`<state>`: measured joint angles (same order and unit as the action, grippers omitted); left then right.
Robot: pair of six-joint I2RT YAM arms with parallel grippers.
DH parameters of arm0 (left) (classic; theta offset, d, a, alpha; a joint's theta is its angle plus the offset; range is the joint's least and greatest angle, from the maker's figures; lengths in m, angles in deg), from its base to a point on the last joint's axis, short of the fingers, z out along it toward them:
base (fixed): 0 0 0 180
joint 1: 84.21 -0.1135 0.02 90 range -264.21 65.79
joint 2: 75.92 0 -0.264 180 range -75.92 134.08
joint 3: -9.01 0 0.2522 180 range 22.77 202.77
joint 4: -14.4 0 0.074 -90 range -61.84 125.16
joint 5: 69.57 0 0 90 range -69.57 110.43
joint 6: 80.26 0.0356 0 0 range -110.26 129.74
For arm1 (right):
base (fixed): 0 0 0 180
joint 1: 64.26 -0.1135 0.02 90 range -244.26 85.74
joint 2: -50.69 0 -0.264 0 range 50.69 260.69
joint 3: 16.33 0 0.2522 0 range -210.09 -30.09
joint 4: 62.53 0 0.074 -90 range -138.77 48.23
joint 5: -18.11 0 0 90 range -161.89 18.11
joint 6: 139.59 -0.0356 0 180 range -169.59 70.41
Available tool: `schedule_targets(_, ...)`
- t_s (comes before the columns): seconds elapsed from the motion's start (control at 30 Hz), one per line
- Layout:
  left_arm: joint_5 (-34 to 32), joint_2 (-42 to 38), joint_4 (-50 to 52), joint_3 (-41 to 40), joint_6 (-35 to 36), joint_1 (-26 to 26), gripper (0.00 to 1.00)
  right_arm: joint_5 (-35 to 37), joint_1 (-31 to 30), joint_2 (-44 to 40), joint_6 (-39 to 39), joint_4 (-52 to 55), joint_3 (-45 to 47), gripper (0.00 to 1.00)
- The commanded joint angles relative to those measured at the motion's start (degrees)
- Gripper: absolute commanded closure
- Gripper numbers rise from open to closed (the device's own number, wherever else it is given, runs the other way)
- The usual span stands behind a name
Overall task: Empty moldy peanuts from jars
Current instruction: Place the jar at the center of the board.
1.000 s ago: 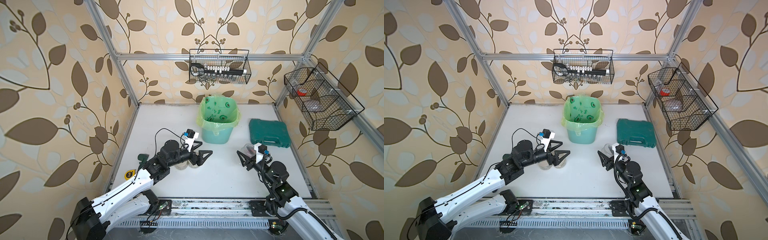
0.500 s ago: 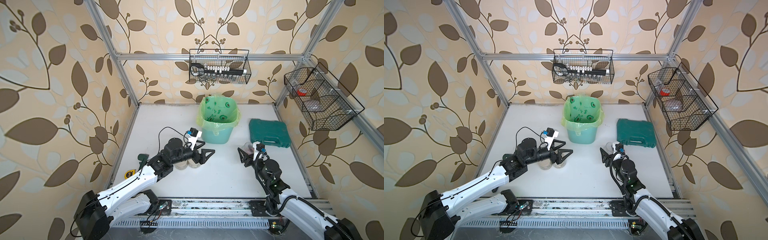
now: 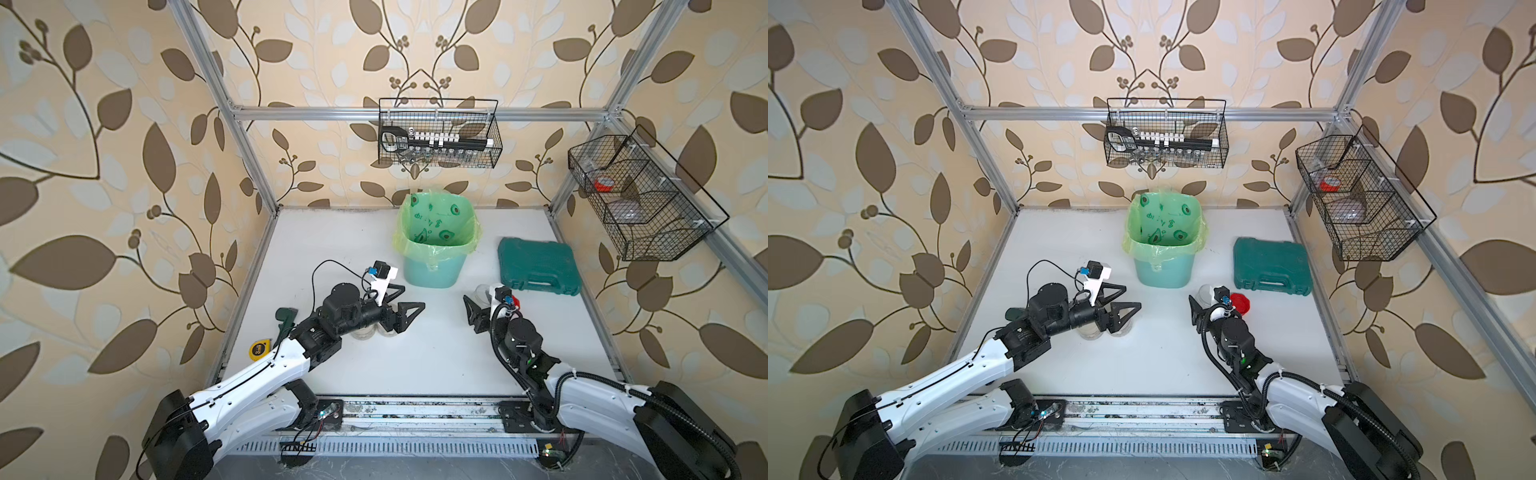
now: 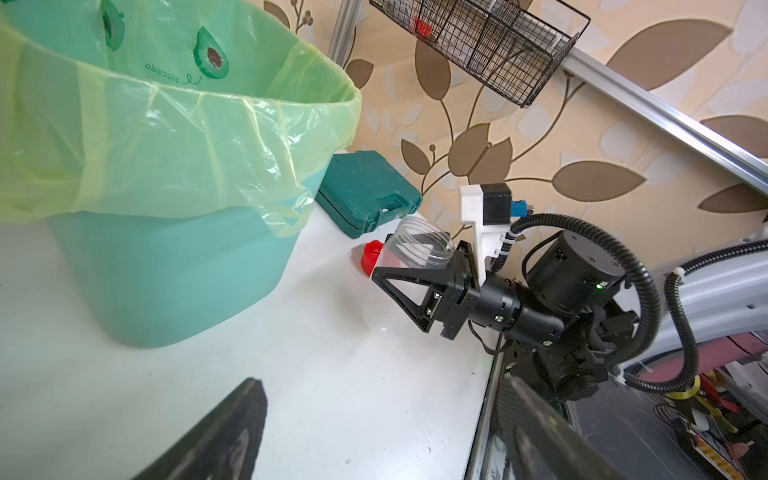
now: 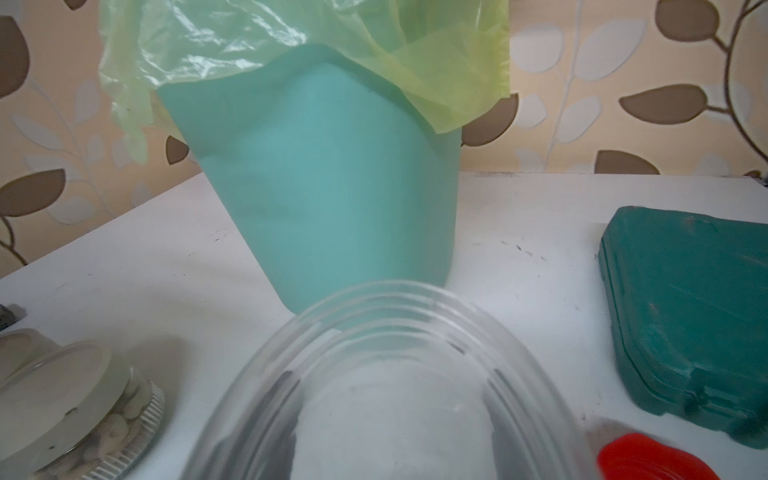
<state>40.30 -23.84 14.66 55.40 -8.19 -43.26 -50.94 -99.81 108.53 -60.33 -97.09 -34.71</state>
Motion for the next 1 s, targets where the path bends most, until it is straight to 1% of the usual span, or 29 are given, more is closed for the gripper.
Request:
schedule_targets(0.0, -1.9, -1.5, -1.7, -0.4, 1.1, 0.5, 0.11, 5.2, -0.6, 2.0, -0.8, -7.0, 0.7, 1.0)
schedule_targets(0.17, -1.9, -1.2, -2.7, -1.0, 0.8, 0.5, 0.11, 8.8, -0.7, 7.7, -1.0, -13.7, 1.3, 1.0)
schedule_targets(0.3, -1.9, -1.0, -3.4, -1.5, 0.7, 0.5, 0.1, 9.4, -0.7, 16.5, -1.8, -19.8, 0.2, 1.0)
schedule_targets(0.43, -2.3, -1.4, -3.5, -1.9, 1.0, 0.5, 0.1, 11.6, -0.7, 26.0, -2.6, -28.0, 0.1, 1.0)
schedule_targets(0.53, -2.6, -1.9, -3.5, -2.3, 1.2, 0.5, 0.1, 13.3, -0.7, 30.9, -2.8, -33.5, 0.4, 1.0)
schedule_targets(0.67, -2.9, -2.7, -3.2, -2.6, 1.6, 0.5, 0.1, 15.6, -0.4, 34.0, -1.3, -37.0, -0.2, 1.0)
schedule_targets(0.77, -3.2, -3.1, -3.2, -2.9, 1.9, 0.5, 0.09, 17.6, 0.0, 34.3, -0.8, -36.6, -0.8, 1.0)
schedule_targets(0.87, -3.4, -3.0, -3.5, -3.2, 1.9, 0.5, 0.09, 18.2, 0.6, 34.8, -1.4, -35.6, -1.6, 1.0)
schedule_targets(0.97, -2.9, -2.4, -3.9, -3.0, 1.8, 0.5, 0.09, 19.0, 0.6, 35.2, -1.6, -34.2, -2.4, 0.97)
